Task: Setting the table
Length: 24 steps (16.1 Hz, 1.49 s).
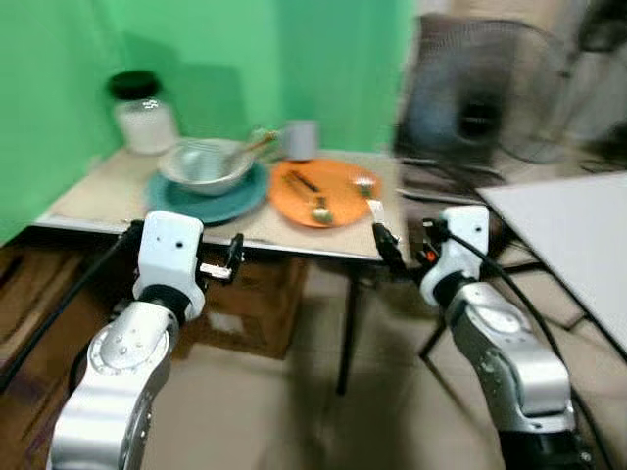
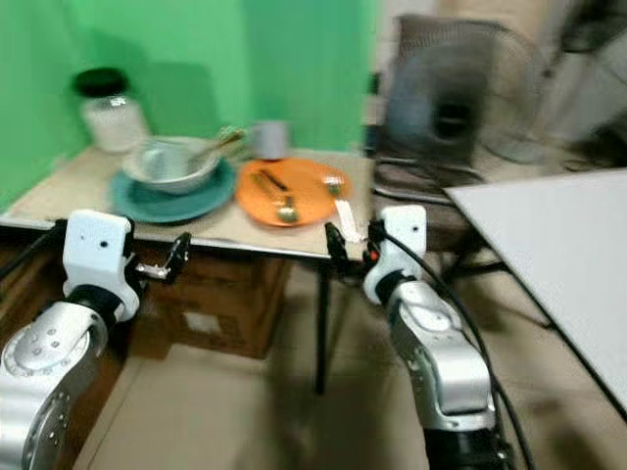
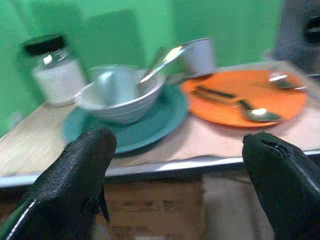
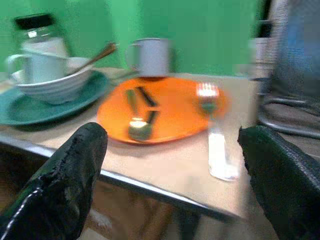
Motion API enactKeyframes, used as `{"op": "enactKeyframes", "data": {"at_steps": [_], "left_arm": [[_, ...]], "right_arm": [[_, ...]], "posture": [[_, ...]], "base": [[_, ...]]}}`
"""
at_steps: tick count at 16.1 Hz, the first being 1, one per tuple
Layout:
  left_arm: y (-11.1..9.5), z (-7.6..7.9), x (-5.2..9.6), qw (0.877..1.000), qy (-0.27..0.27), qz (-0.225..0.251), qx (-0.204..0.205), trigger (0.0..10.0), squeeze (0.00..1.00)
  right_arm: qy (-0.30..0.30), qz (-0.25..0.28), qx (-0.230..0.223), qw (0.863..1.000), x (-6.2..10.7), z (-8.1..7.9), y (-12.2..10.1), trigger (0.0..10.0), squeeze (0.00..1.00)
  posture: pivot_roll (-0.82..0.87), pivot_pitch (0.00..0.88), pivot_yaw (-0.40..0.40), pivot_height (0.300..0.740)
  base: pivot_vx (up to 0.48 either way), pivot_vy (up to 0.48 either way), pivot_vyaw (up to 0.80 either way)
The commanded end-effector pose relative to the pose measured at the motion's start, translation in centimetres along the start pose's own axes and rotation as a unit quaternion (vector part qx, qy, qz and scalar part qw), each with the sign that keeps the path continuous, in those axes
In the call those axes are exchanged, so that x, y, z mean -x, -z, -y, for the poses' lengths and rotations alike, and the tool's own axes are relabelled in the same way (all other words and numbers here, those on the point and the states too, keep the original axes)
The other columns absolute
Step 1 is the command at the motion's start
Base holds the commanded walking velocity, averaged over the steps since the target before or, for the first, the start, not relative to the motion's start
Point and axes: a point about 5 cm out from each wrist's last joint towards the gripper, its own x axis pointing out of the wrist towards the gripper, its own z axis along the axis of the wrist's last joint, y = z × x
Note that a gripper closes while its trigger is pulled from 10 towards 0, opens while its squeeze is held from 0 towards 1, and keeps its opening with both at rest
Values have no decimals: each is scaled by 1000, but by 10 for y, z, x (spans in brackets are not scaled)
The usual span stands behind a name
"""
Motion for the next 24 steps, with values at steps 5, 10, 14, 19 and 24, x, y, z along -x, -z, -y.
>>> {"op": "enactKeyframes", "data": {"at_steps": [5,10,14,19,24], "left_arm": [[0,-2,3,1000,-4,-4,-4,10000,0],[-1,-3,2,1000,-4,-2,-4,10000,0],[-2,-3,1,1000,-2,2,-4,10000,0],[-3,2,1,1000,24,3,-9,10000,0],[-3,3,1,999,31,3,-10,10000,0]], "right_arm": [[-17,-3,8,1000,-5,-6,0,10000,0],[-7,-5,12,1000,-7,-3,0,10000,0],[-6,-4,7,1000,-8,-2,-1,10000,0],[-4,-9,-7,1000,-10,-1,-1,10000,0],[-3,-11,2,1000,-10,-1,0,10000,0]], "posture": [[37,0,-35,740],[34,0,-38,740],[34,0,-39,740],[34,0,-43,740],[35,0,-44,740]], "base": [[242,0,0],[252,0,0],[289,0,0],[309,0,-480],[313,0,-160]]}}
